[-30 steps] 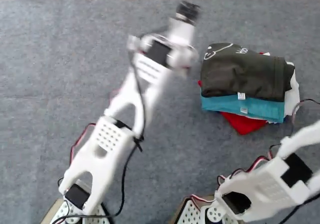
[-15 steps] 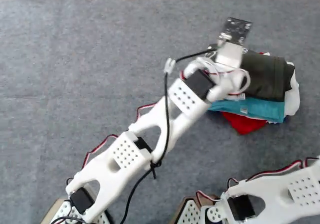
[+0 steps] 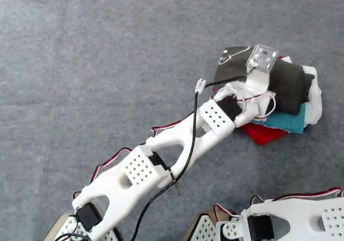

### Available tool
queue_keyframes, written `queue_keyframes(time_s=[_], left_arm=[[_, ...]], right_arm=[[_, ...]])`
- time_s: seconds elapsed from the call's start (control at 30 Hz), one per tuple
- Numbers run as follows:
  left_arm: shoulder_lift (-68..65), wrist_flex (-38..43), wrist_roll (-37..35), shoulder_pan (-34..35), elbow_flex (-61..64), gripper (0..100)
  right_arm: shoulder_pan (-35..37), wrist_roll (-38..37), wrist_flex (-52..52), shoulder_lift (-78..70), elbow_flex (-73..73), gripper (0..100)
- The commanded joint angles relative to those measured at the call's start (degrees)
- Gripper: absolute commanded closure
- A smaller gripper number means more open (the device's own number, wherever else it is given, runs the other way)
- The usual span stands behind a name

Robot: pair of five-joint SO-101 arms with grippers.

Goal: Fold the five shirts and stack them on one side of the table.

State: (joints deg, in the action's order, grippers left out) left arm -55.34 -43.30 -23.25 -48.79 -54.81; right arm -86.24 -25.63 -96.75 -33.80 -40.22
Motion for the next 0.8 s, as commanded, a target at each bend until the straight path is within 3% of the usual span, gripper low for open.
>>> queue_keyframes(time_s=[0.0, 0.17, 0.3, 0.53, 0.67, 0.77], left_arm=[[1.3, -8.4, -0.4, -1.4, -2.7, 97], [0.6, -22.1, -0.3, -7.0, -7.8, 97], [0.6, -22.3, -0.3, -8.0, -7.9, 97], [1.8, -14.1, -0.3, -0.9, -14.4, 97], [2.4, -18.2, -0.3, 3.2, -26.2, 97], [3.9, -27.8, -0.1, 7.1, -40.0, 97]], right_arm=[[0.7, -0.2, 0.8, 0.7, -0.5, 97.6], [5.4, 0.0, 0.8, 0.6, -3.6, 97.6], [11.1, 0.0, 0.8, 0.5, -9.6, 97.6], [22.2, 0.0, 0.8, 0.5, -18.5, 97.6], [27.9, 1.2, 0.9, 0.5, -22.2, 97.6], [33.8, 6.9, 1.1, 0.7, -27.8, 97.6]])
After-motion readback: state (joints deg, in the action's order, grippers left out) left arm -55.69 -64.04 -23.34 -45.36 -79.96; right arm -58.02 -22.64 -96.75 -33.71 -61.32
